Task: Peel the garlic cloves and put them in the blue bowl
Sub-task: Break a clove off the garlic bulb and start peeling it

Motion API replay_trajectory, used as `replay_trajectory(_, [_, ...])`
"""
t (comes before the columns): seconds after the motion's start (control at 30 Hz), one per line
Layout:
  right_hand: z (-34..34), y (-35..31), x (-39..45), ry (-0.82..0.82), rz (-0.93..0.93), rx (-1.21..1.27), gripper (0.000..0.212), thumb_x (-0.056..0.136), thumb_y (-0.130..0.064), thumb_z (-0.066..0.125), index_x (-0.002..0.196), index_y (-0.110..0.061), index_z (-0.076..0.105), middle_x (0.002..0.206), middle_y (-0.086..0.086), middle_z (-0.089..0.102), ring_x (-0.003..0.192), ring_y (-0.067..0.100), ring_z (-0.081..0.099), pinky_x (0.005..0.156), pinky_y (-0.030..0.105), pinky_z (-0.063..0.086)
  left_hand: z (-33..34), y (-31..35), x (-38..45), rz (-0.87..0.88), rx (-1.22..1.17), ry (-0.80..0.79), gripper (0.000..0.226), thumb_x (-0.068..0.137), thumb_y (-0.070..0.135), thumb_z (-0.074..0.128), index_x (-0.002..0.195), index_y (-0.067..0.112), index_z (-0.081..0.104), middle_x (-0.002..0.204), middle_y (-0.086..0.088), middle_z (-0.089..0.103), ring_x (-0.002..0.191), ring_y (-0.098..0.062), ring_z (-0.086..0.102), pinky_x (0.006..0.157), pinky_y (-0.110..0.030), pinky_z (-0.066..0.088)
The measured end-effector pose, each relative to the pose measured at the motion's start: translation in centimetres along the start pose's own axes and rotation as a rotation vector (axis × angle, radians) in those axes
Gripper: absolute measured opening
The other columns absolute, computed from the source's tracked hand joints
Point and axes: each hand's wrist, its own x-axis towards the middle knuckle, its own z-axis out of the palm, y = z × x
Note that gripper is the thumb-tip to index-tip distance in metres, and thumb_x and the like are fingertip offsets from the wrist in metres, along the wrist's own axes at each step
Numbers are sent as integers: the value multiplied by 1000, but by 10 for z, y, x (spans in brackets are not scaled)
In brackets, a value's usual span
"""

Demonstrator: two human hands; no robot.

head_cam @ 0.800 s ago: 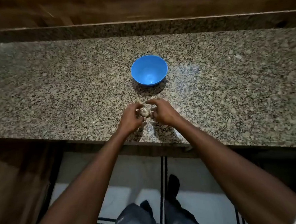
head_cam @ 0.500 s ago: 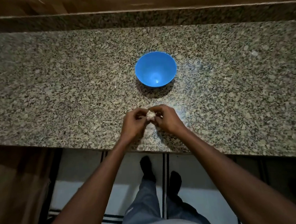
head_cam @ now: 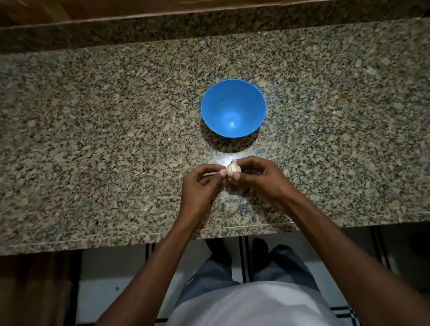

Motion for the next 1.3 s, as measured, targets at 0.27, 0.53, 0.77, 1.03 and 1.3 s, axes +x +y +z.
replay_trajectory(0.27, [-11,2,-1,31,-86,-172,29,83,-4,87,104,4,69,108,18,77,97,26,77,79,35,64,8,1,2,59,162,-34,10,88,11,83,98,9,81,91,3,80,89,-12,77,83,-33,64])
replay_trajectory(0.53, [-21,1,12,-1,-110,-348,36,83,-6,87,117,-16,81,110,1,80,99,12,77,86,38,65,22,1,3,146,386,17,26,86,17,85,110,8,81,95,-1,81,84,-3,77,77,-30,66])
replay_trajectory(0.77, [-18,2,23,1,-111,-343,36,79,-2,89,113,-13,82,105,2,81,98,16,78,87,39,65,35,7,-3,119,375,170,26,82,21,90,102,7,83,87,1,80,75,5,74,67,-14,57])
replay_trajectory(1.03, [-8,19,13,48,-4,-84,30,85,5,82,112,-6,78,95,8,81,89,25,79,80,41,66,56,-2,-16,-25,211,373,10,82,9,84,90,14,81,79,8,77,74,-3,75,67,-19,59])
replay_trajectory(1.3, [-2,24,12,40,47,-43,32,91,-6,81,121,-4,71,111,12,78,103,24,77,91,46,64,52,-14,-18,-105,43,374,4,96,9,72,99,9,75,89,-3,77,83,-14,75,71,-26,60])
